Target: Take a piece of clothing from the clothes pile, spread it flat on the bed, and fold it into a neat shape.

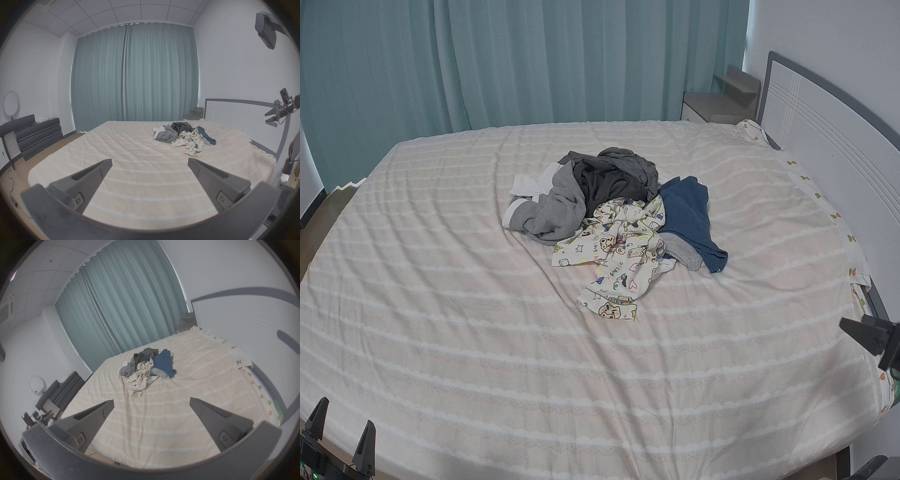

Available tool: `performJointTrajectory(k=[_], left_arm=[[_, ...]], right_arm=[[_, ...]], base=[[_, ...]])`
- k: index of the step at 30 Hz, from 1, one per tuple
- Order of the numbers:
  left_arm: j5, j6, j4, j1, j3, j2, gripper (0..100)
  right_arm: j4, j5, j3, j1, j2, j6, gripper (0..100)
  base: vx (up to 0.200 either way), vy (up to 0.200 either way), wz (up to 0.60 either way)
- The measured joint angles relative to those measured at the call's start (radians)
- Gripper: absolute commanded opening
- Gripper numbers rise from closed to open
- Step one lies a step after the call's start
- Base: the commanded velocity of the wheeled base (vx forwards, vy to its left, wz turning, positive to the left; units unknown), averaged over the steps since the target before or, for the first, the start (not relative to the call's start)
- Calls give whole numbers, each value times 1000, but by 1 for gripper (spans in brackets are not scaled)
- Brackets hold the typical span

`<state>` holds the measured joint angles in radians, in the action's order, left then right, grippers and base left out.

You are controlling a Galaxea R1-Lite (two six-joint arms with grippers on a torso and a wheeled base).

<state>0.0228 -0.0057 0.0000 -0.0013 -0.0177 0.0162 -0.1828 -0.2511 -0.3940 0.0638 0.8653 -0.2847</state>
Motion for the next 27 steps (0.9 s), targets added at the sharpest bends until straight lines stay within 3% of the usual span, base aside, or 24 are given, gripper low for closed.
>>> performJointTrajectory(k=[16, 21, 27], left_arm=[[0, 0, 0, 0, 0, 0, 100], [0, 0, 0, 0, 0, 0, 100], [0, 0, 0, 0, 0, 0, 100]], right_arm=[[-183, -51, -355, 161, 796, -178, 100], [-197, -59, -509, 227, 1020, -244, 100], [-119, -67, -741, 307, 1238, -299, 100]], base=[[0, 0, 0], [0, 0, 0], [0, 0, 0]])
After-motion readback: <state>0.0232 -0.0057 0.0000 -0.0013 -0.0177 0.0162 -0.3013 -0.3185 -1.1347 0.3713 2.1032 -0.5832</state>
